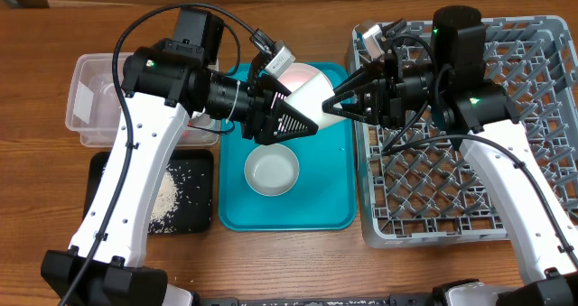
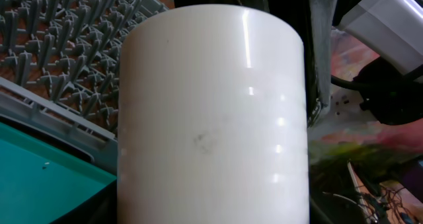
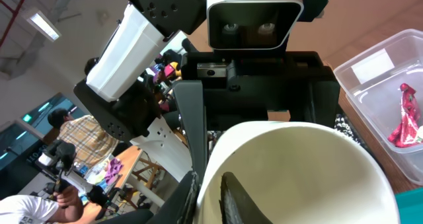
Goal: Sort waste into correct bins and load items into the dishwasher
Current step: 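Release the cup from the right gripper, keeping it in the left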
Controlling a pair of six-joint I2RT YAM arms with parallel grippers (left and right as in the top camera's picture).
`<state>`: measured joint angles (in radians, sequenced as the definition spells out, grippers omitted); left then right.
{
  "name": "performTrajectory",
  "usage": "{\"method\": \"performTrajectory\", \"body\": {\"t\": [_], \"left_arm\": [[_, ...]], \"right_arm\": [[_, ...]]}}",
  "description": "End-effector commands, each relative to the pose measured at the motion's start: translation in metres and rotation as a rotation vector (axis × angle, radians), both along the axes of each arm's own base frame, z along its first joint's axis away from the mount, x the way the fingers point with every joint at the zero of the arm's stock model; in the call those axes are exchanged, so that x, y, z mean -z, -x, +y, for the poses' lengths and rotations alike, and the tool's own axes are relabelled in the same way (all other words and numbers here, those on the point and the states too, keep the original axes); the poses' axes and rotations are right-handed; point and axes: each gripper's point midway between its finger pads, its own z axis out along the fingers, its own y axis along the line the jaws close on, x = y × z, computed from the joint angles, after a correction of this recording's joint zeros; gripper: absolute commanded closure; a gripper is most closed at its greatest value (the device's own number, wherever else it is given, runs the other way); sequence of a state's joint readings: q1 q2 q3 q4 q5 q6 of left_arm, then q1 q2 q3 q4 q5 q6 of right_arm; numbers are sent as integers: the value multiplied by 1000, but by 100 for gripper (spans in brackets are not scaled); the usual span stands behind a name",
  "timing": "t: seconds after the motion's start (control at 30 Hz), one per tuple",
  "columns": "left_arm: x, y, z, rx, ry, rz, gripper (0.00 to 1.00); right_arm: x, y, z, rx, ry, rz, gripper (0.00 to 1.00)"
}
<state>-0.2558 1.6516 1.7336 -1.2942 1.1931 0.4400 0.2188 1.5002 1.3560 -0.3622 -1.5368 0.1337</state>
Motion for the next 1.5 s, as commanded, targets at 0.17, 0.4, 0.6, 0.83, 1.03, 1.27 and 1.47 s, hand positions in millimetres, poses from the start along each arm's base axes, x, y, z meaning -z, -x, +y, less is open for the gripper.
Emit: {"method": "performTrajectory", "body": {"t": [0.17,0.4,0.6,0.83,1.03,1.27,1.47], "left_arm": [[-7,8,-5,28,44,29,42],[-7,8,-5,28,43,32,43],[-7,9,-5,28,43,33,43],[-7,9,-5,28,44,33,41],[-7,9,-5,28,44,32,44],[-7,9,-5,28,43,34,45],[-5,8,-4,23,30,34,45]], "right_arm": [[-12,10,1,-39,-21,-32,85],[-13,8,-1,-32,-24,-46,78],[-13,6,-4,-23,-24,-45,83],[-13,6,-4,-22,-23,-43,90],[-11,-2,-6,17,-10,-46,90],[-9,-12,-11,71,4,-50,90],[-9,-12,-12,72,4,-51,90]]}}
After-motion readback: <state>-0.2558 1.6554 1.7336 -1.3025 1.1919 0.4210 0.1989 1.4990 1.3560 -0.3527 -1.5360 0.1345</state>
